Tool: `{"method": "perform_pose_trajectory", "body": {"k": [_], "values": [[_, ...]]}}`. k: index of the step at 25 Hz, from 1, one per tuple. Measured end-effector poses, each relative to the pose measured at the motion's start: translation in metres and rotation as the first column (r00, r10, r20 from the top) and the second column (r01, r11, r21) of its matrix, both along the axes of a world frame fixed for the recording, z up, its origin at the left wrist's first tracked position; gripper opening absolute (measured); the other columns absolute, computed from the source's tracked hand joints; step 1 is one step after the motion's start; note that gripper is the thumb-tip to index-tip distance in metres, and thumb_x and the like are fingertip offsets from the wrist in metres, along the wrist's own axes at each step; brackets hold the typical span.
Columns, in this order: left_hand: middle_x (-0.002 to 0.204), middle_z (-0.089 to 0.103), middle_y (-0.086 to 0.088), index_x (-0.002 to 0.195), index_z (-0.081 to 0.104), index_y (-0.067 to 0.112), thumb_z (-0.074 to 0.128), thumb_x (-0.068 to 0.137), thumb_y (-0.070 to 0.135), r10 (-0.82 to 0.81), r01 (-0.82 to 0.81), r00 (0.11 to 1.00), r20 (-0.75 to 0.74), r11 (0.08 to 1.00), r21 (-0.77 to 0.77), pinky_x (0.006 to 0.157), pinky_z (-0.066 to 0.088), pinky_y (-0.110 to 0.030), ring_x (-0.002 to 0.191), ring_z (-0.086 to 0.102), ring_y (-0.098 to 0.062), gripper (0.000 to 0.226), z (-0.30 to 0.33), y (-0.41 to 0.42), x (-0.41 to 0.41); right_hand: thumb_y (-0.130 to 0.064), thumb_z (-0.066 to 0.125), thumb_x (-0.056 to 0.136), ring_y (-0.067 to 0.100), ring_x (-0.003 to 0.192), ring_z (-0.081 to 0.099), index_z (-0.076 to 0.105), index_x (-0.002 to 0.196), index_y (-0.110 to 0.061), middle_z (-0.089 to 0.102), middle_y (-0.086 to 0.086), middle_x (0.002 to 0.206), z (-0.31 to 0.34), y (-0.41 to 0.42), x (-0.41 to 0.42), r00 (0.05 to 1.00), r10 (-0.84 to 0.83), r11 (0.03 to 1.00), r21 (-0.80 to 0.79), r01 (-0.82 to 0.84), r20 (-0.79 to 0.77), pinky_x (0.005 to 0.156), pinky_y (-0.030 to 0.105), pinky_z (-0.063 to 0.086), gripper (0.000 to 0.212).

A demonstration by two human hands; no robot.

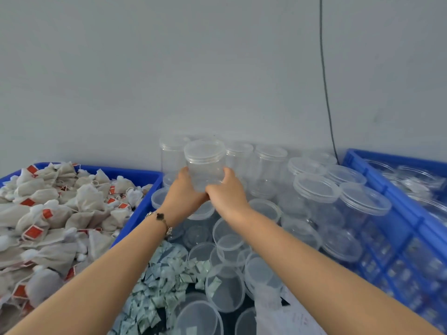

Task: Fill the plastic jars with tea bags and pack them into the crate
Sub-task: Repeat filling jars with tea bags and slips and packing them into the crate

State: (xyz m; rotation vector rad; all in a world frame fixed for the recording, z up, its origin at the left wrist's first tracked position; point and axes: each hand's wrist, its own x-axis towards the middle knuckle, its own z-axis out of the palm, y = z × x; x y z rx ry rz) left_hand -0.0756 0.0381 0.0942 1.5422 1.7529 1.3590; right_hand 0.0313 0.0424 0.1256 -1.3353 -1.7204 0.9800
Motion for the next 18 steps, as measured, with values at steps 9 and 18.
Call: {"method": "perform_pose_trajectory", "body": {"k": [9,18], "values": [[0.122,0.05,-0.003,0.125,0.041,0.013,0.078,0.065,0.049,0.132,-0.133,0.991,0.024,0.991,0.029,0.083,0.051,-0.035,0.103,0.055,-0.019,0.08,-0.046,-0.15,0.075,-0.028,0.055,0.09,0.007,0.12,0.041,0.003,0.145,-0.039,0.024,-0.008,0.138,-0.05,-0.16,0.068,0.996,0.053,0.998,0.039,-0.05,-0.078,0.099,0.023,0.04,0.077],[0.105,0.047,0.026,0.104,0.037,0.046,0.075,0.04,0.07,0.042,-0.03,0.995,0.086,0.99,-0.141,0.065,0.044,-0.012,0.093,0.052,0.014,0.078,-0.123,-0.254,0.102,-0.085,0.032,0.071,0.022,0.135,0.03,0.013,0.148,-0.036,0.029,0.001,0.147,-0.057,-0.203,0.125,0.729,0.309,0.951,-0.178,-0.255,0.611,0.104,0.039,0.033,0.092]]}}
